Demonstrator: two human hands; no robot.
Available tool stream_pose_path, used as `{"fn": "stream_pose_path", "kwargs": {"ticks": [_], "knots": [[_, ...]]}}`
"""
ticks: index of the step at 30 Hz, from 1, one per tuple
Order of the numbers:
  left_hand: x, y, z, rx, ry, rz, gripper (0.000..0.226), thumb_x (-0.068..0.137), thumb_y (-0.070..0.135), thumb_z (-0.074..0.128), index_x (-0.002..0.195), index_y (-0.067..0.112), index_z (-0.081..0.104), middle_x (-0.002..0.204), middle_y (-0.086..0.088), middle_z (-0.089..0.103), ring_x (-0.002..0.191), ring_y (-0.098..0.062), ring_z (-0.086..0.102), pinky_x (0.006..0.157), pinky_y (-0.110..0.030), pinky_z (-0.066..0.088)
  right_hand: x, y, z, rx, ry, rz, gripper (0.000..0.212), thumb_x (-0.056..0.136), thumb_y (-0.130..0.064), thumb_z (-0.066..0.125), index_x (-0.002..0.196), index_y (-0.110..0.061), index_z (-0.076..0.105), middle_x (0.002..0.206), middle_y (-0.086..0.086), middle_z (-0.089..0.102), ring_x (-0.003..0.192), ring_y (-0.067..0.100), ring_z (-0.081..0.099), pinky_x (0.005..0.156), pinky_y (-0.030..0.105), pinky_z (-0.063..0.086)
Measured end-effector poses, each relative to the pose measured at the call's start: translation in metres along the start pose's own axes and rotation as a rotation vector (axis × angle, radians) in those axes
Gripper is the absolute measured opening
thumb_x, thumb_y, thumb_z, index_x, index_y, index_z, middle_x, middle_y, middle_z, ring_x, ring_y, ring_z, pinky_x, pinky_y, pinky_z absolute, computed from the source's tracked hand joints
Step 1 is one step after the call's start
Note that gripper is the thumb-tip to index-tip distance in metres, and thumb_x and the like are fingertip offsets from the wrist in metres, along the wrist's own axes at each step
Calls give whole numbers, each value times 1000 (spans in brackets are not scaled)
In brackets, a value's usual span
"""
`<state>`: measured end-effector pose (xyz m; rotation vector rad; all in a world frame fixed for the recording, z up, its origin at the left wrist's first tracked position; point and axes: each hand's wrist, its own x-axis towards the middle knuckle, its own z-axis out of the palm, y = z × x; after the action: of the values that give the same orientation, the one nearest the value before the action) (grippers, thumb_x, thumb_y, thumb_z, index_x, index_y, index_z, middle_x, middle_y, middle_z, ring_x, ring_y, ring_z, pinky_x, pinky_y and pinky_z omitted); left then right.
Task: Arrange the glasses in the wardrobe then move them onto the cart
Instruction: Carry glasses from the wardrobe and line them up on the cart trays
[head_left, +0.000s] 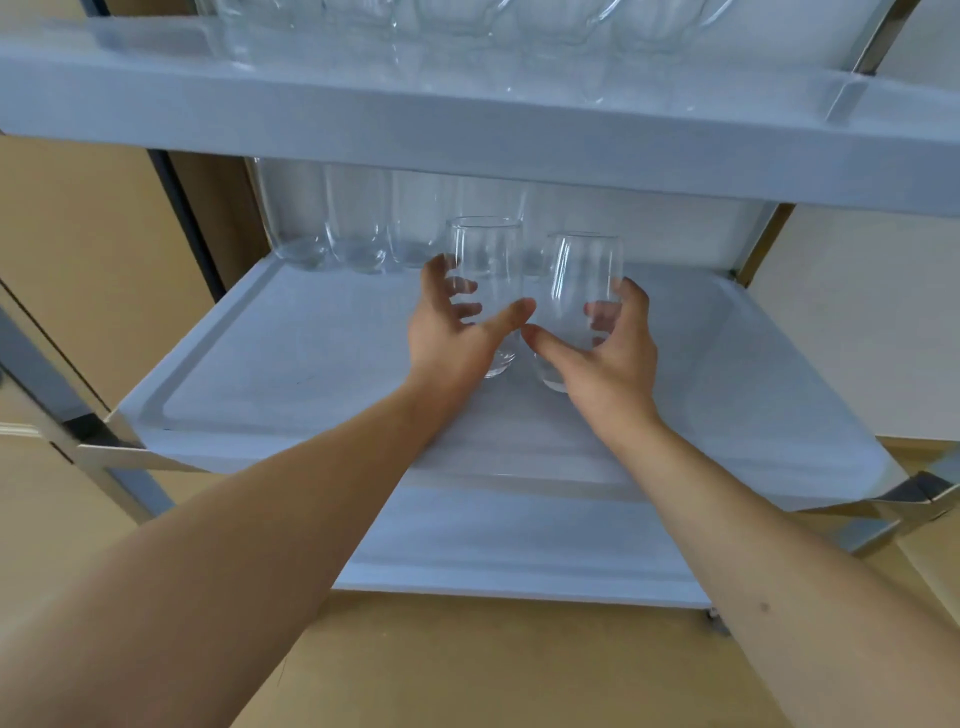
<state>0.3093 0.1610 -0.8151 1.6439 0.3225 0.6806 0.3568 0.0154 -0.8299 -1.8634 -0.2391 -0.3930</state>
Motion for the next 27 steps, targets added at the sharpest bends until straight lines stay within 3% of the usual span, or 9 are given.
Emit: {"fn": "stream_pose_path", "kwargs": {"ticks": [6,13,18,23,27], "knots": [[17,-4,33,58,-3,76,84,71,40,91,138,27,40,126,7,57,108,-8,61,90,-29,51,19,16,-17,-20,-15,-7,104,61,-51,93,143,-28,34,121,-12,57,108,11,56,82,19,43],[39,-12,63,46,15,112,85,69,37,92,137,29,40,123,9,55,108,-13,60,92,-34,53,58,32,-31,-73,-46,8,106,63,-49,93,149,-31,33,120,1,53,102,15,59,80,20,42],[46,-21,64,34,-20,122,90,65,43,94,137,34,39,125,10,56,107,-10,61,89,-32,54,87,41,-27,-76,-30,66,106,60,-49,94,146,-24,36,116,-3,55,102,12,59,74,17,41],[49,-28,63,-15,-13,107,89,62,46,93,132,39,40,121,17,56,107,-6,62,82,-26,52,120,47,-16,-45,6,106,93,60,-41,97,132,-22,42,124,0,59,105,16,60,86,25,45],[50,-30,63,-13,-5,117,90,59,49,92,132,38,40,122,17,57,106,-4,63,85,-27,53,143,49,-3,-89,-14,94,94,64,-42,94,142,-23,45,130,7,57,119,21,57,101,31,46]]}}
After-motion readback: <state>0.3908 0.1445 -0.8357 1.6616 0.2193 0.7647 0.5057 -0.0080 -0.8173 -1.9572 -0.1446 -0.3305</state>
